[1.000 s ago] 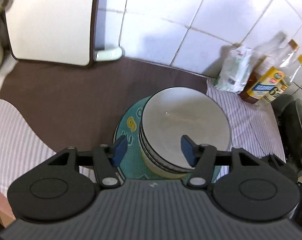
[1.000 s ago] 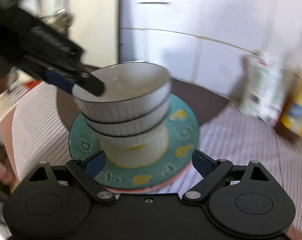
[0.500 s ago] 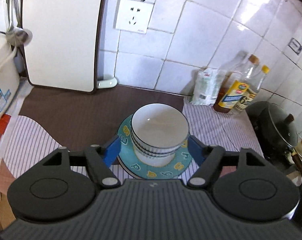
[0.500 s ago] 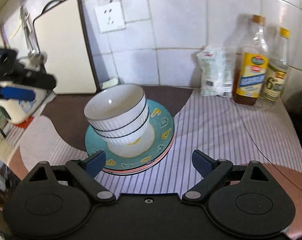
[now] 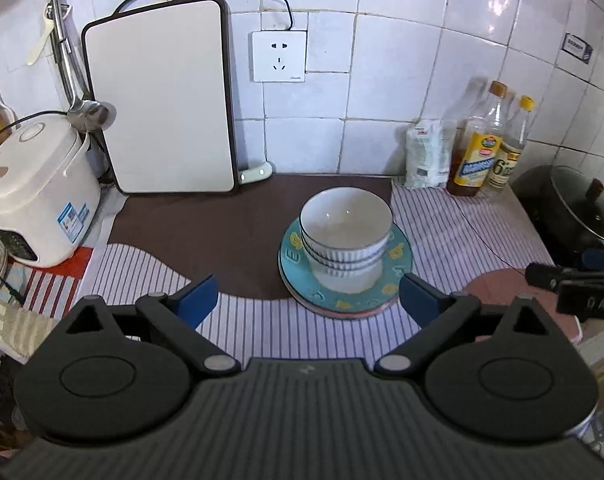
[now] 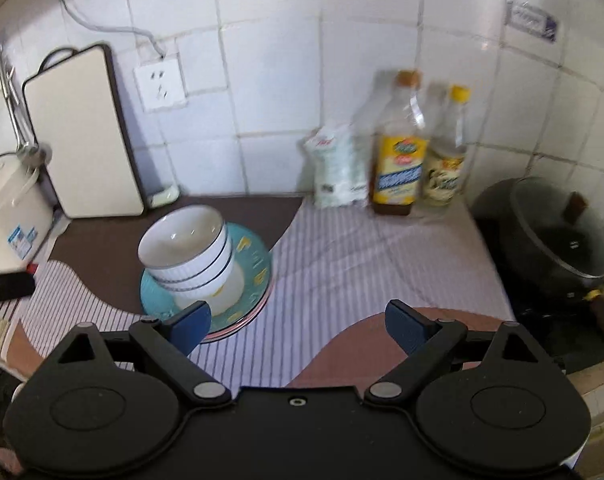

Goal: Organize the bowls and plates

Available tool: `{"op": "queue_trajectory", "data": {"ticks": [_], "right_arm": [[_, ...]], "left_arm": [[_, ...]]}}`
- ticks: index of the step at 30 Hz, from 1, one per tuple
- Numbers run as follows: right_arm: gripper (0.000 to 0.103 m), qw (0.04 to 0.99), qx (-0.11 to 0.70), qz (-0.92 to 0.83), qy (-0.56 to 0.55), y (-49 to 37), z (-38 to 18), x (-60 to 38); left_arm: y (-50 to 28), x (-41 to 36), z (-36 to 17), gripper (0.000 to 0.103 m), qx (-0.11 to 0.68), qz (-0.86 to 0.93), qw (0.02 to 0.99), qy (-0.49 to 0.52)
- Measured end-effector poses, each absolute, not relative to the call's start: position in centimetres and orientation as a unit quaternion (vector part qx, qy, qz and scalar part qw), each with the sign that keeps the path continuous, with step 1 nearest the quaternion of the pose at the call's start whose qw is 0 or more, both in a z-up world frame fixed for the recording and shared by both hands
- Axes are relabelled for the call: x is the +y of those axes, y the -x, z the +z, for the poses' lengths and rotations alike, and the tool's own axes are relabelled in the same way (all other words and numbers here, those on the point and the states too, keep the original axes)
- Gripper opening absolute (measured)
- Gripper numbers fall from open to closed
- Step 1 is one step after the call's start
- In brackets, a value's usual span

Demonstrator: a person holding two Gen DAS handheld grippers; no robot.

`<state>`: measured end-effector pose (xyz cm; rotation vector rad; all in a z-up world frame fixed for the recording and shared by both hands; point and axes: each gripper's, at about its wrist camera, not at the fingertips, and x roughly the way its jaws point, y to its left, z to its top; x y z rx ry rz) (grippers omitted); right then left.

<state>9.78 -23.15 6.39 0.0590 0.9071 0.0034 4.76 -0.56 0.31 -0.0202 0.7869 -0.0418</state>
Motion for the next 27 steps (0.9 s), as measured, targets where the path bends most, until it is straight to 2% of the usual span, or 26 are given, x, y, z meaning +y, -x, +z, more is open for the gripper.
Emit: {"op": "queue_trajectory", "data": {"ticks": [6, 17, 27], "right_arm": [[0.096, 0.913, 0.408, 0.019, -0.015, -6.5, 8.6, -22.9], [0.097, 0.908, 0.417, 0.022, 0.008, -2.3, 10.2, -20.8], [0.097, 0.917, 0.399, 0.014, 0.02, -0.3, 10.4, -19.6]], "left_arm": [[-1.4, -0.9, 1.3, 0.098, 0.389, -0.015, 0.921, 0.01], [2.3, -0.8, 1.9, 0.098, 0.398, 0.023, 0.917, -0.025], [3.6, 0.0, 1.5, 0.098, 0.406, 0.005, 0.914, -0.015]]}}
